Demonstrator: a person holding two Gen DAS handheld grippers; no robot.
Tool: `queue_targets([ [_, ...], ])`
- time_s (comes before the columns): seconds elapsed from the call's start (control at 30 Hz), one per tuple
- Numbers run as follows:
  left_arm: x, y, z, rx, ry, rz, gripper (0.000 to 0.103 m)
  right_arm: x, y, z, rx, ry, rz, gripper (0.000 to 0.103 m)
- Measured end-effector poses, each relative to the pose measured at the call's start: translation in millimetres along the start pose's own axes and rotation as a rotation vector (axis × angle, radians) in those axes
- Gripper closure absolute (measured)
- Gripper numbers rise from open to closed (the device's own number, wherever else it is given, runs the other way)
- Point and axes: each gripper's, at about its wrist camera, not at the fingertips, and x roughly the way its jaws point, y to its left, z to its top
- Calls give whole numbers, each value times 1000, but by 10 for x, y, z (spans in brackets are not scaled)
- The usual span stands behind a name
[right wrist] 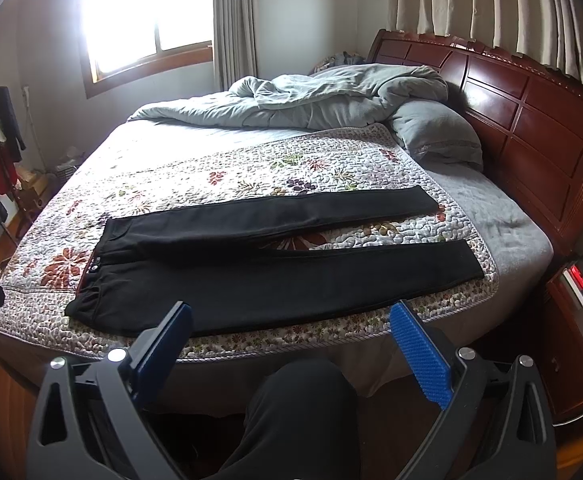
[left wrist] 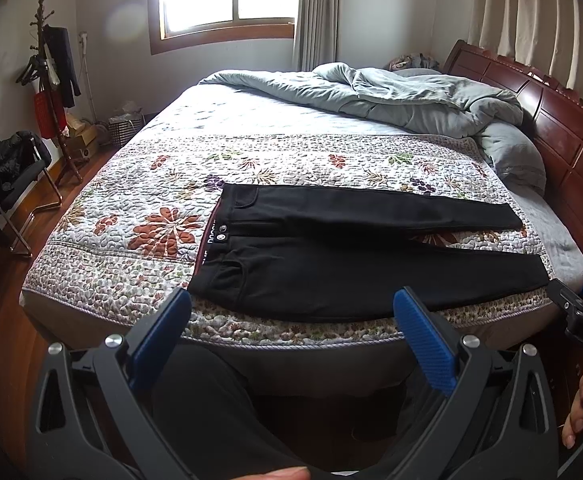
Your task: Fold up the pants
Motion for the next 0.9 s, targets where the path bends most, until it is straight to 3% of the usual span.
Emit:
queue_targets([
  [0.9,38,-1,6,3,15,-2,3,62,-1,-23,4,15,-4,4],
])
